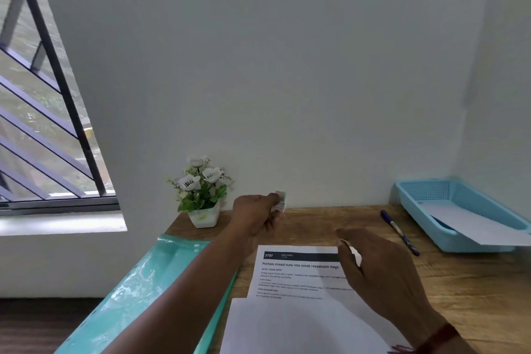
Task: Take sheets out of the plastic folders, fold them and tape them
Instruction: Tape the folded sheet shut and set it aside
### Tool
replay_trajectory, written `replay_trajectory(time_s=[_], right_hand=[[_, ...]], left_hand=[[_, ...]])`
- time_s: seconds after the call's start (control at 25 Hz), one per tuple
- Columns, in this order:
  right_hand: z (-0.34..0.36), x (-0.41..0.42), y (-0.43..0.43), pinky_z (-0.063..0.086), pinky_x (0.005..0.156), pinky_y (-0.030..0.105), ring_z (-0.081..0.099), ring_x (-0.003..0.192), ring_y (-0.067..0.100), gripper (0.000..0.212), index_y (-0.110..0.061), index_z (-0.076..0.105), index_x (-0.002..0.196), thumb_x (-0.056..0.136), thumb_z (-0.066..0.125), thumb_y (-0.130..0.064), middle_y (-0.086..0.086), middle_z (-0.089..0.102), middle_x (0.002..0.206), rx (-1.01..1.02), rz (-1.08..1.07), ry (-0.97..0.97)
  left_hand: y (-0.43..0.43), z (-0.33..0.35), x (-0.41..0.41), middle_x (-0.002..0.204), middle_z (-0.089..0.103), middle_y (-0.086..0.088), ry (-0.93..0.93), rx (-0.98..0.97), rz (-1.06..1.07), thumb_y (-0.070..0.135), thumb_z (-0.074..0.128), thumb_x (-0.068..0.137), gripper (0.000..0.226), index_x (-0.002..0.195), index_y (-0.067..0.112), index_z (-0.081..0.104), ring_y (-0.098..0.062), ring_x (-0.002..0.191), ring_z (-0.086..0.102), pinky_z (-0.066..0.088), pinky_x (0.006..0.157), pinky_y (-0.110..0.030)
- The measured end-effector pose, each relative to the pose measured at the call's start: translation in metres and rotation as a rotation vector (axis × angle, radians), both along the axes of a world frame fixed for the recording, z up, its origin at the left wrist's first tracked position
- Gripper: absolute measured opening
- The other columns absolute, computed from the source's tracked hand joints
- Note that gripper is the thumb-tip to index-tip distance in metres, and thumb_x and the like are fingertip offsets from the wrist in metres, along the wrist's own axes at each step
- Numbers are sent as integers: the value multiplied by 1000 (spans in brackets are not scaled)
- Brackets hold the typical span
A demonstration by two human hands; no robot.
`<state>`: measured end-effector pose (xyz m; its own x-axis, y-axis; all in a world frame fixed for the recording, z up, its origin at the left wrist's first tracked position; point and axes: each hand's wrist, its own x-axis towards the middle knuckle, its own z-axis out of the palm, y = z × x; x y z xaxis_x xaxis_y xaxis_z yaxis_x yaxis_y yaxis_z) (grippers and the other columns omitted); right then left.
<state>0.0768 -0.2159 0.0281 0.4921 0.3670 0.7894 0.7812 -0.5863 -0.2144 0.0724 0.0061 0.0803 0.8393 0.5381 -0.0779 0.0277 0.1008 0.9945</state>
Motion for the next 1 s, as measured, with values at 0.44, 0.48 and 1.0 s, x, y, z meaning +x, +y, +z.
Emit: replay_trajectory(time_s=[0.44,0.48,1.0], right_hand=[[20,-37,26,54,78,25,69,98,5,16,-23,74,99,91,61,-26,-8,76,98,681,465,877],[19,-37,26,53,84,30,68,103,7,19,-22,74,103,90,60,-27,-8,75,103,691,501,910],[-2,-29,46,55,90,40,71,95,24,18,-15,75,101,86,65,-12,4,77,97,729,542,948]], left_hand=[[-37,-4,-94,71,70,-18,-259,-24,-132,10,70,86,16,91,-5,72,-18,59,63,55,57,-22],[-39,-10,-93,71,71,-17,-253,-3,-137,11,70,85,14,89,-3,72,-19,59,63,54,58,-24],[-30,-45,-88,75,73,-16,-258,29,-332,10,72,80,4,80,10,77,-22,68,69,57,65,-26]])
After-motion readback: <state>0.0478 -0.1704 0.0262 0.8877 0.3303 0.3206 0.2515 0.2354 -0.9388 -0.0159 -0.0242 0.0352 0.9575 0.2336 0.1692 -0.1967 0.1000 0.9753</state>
